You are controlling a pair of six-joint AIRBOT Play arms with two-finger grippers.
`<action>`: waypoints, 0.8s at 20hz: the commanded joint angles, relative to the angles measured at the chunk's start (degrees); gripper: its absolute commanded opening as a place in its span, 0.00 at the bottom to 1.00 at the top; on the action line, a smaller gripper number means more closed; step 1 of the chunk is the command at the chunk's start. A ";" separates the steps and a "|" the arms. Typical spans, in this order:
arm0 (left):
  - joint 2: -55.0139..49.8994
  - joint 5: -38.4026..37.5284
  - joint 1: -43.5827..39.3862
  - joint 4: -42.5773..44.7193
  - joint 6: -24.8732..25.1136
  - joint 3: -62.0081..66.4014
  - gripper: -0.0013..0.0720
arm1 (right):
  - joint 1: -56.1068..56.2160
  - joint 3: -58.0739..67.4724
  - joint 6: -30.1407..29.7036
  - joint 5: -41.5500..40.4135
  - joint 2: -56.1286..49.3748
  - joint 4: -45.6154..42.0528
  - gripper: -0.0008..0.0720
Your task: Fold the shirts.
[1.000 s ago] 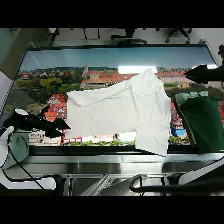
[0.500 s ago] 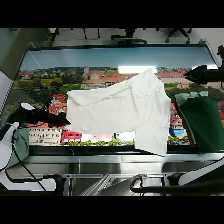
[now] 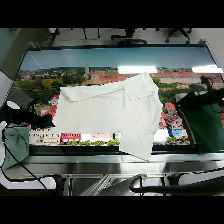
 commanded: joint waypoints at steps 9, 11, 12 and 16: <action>0.02 0.42 -2.38 0.68 1.62 -0.17 0.04 | 11.69 -27.54 -2.69 -18.95 2.51 0.26 0.51; 0.02 0.35 -2.38 0.66 1.62 -0.15 0.04 | 13.75 -27.52 -2.75 -20.68 1.38 2.01 0.51; 0.02 0.17 -2.40 0.52 1.62 -0.15 0.04 | 14.32 -27.52 -4.07 -20.57 1.11 3.89 0.50; 0.96 -5.09 -1.60 -7.72 5.53 2.69 0.04 | 14.23 -23.54 -8.50 -15.12 4.85 12.07 0.04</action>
